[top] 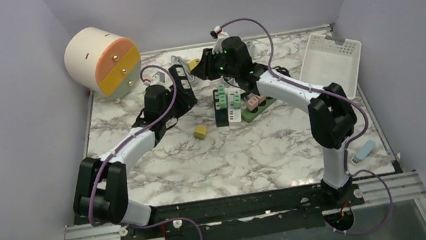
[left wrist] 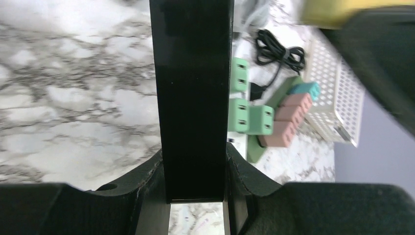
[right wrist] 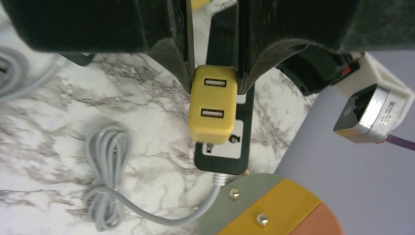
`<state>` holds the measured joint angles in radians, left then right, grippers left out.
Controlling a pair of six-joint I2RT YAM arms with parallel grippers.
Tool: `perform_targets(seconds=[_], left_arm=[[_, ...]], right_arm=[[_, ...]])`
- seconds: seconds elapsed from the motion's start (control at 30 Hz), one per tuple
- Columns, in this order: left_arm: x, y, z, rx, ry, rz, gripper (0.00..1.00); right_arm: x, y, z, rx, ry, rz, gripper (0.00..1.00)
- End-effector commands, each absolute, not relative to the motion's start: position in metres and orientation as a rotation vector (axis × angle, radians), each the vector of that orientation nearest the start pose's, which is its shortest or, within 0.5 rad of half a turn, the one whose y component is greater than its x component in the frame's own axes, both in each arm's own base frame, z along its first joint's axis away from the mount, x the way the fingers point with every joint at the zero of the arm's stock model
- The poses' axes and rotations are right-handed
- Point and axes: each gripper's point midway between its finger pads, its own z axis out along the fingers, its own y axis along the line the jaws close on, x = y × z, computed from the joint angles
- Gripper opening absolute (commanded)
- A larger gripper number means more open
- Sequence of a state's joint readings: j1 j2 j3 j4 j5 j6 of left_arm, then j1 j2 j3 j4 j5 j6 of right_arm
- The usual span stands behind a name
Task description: Pull the plug off the socket
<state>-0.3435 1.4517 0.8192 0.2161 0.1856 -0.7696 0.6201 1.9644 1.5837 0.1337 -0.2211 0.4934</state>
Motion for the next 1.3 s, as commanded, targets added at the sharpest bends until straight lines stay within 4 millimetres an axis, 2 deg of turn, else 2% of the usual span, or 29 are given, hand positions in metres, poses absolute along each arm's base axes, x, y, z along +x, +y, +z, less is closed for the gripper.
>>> perform_targets(seconds=[0.0,0.07,0.1,0.17,0.23,0.3,0.4,0.5,0.63,0.73,0.83,0.9,0.93,1.0,1.13,1.27], left_arm=[[0.398,-0.172,0.131,-0.447,2.101,-0.748,0.00],[0.399,-0.171,0.130,-0.450,2.100,-0.747,0.00],[0.400,-0.171,0.128,-0.451,2.103,-0.746,0.00],[0.401,-0.170,0.127,-0.445,2.108,-0.742,0.00],[0.403,-0.165,0.126,-0.439,2.111,-0.730,0.00],[0.405,-0.158,0.123,-0.434,2.129,-0.731,0.00],[0.406,-0.146,0.117,-0.421,2.163,-0.768,0.00],[0.401,-0.138,0.107,-0.393,2.217,-0.773,0.00],[0.395,-0.139,0.090,-0.340,2.321,-0.808,0.00],[0.392,-0.143,0.079,-0.314,2.361,-0.851,0.00],[0.394,-0.142,0.073,-0.306,2.377,-0.858,0.01],[0.396,-0.139,0.074,-0.289,2.390,-0.843,0.06],[0.395,-0.137,0.066,-0.290,2.421,-0.829,0.09],[0.396,-0.132,0.065,-0.273,2.437,-0.800,0.15],[0.398,-0.122,0.069,-0.267,2.450,-0.744,0.29],[0.397,-0.121,0.074,-0.220,2.450,-0.739,0.45]], right_arm=[[0.438,0.375,0.304,-0.283,1.759,0.827,0.01],[0.418,0.381,0.314,-0.370,1.671,1.022,0.01],[0.419,0.376,0.307,-0.340,1.711,1.040,0.01],[0.425,0.373,0.298,-0.344,1.781,0.923,0.01],[0.407,0.382,0.300,-0.450,1.754,1.070,0.01],[0.383,0.385,0.290,-0.546,1.783,1.247,0.01],[0.348,0.377,0.256,-0.710,1.909,1.289,0.01],[0.311,0.352,0.209,-0.736,2.050,1.268,0.01],[0.252,0.332,0.159,-0.827,2.236,1.400,0.01],[0.226,0.323,0.130,-0.827,2.339,1.481,0.01],[0.224,0.323,0.112,-0.818,2.393,1.495,0.01],[0.227,0.324,0.100,-0.811,2.461,1.485,0.01],[0.230,0.325,0.093,-0.806,2.491,1.474,0.01],[0.236,0.329,0.085,-0.791,2.519,1.473,0.01],[0.251,0.336,0.071,-0.759,2.559,1.455,0.01],[0.264,0.341,0.048,-0.728,2.615,1.404,0.05]])
